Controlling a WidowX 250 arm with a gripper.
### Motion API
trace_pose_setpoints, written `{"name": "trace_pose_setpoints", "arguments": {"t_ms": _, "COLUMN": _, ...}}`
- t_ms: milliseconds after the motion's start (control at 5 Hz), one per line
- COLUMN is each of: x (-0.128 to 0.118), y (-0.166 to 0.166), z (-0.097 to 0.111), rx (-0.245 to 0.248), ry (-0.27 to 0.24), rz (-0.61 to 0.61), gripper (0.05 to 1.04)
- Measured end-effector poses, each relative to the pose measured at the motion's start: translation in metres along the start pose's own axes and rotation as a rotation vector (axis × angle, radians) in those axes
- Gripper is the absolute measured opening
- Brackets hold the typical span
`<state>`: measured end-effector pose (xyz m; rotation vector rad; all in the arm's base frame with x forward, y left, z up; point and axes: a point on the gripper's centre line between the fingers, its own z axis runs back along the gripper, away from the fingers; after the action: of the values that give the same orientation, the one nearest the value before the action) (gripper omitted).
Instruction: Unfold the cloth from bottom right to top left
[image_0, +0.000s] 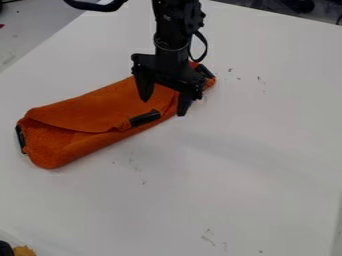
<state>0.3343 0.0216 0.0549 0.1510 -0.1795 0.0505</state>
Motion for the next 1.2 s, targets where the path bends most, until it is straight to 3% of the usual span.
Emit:
{"name": "trace_pose_setpoints", "arguments": {"t_ms": 200, "x": -0.004, "y": -0.001, "z": -0.009, "rx": 0.001, "ry": 0.024, "rz": -0.004, "gripper": 1.001}}
{"name": "trace_pose_setpoints", "arguments": {"t_ms": 800, "x": -0.011, "y": 0.025, "z": -0.024, "rx": 0.014, "ry": 0.017, "rz": 0.017, "gripper": 1.001}}
{"name": "trace_pose_setpoints", "arguments": {"t_ms": 1200, "x": -0.012, "y": 0.031, "z": -0.038, "rx": -0.021, "ry": 0.022, "rz": 0.033, "gripper": 0.971}}
